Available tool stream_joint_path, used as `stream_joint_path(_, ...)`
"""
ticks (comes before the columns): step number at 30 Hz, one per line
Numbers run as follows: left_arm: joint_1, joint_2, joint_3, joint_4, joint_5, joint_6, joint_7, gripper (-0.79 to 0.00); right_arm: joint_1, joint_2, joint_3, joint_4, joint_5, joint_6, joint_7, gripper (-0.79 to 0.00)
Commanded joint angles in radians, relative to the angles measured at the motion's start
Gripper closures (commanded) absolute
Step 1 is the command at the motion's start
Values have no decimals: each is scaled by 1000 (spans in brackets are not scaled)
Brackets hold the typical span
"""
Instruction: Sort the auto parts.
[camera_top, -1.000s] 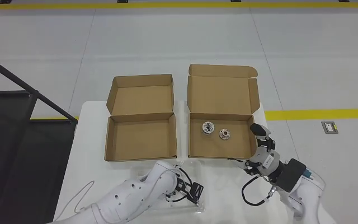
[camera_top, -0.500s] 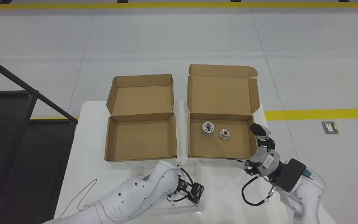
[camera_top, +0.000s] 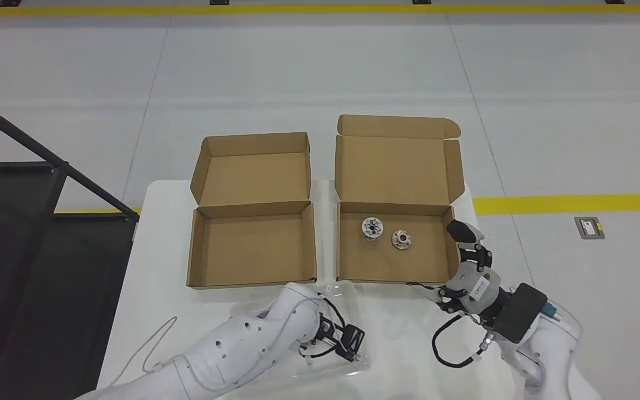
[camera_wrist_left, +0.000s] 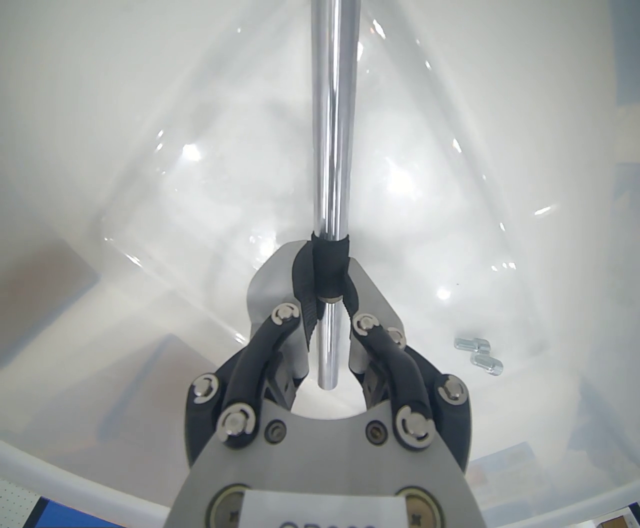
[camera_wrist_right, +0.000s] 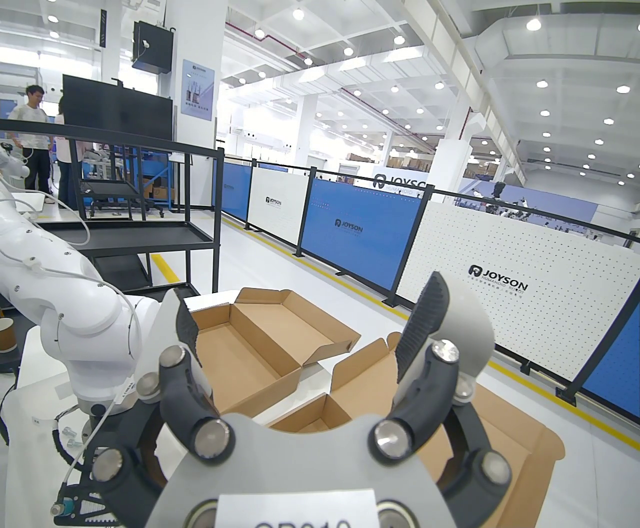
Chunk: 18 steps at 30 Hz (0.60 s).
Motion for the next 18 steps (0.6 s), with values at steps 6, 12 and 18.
stream_joint_path(6, 16, 23, -13, -118, 42, 25, -25, 0, 0, 0, 0, 0, 0, 0, 0, -785)
stream_joint_path(12, 68, 100, -74, -331, 81, 99, -99, 0, 0, 0, 0, 0, 0, 0, 0, -785)
stream_joint_path(18, 163, 218, -194, -582, 128, 162, -162, 0, 0, 0, 0, 0, 0, 0, 0, -785)
